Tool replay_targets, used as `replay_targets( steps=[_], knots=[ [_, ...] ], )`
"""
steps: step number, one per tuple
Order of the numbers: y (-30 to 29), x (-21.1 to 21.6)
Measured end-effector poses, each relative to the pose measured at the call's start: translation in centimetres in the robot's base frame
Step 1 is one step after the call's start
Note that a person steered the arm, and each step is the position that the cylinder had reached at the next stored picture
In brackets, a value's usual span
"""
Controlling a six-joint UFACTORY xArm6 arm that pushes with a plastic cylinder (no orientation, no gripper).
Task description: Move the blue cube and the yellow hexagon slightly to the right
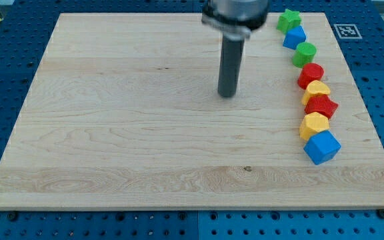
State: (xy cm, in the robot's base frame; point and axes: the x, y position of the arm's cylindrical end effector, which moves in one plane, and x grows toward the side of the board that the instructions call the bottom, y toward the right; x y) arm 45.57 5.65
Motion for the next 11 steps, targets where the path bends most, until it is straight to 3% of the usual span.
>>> replay_targets(
  steps=[3, 7, 11],
  knots=[
    [5.0, 8.4],
    [12.8, 8.6],
    [8.9, 6.2]
  ],
)
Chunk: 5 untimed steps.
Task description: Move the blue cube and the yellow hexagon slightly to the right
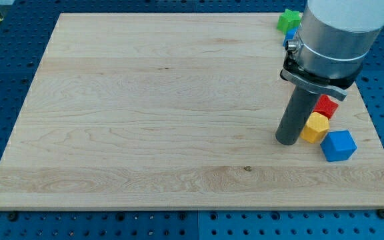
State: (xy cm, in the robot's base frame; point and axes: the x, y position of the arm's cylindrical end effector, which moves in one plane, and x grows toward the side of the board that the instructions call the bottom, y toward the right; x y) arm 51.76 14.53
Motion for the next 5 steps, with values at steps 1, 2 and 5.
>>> replay_targets(
  steps=[1, 2, 5],
  knots=[
    [0.0, -1.4],
    [0.4, -0.7],
    [3.1, 0.4]
  ],
)
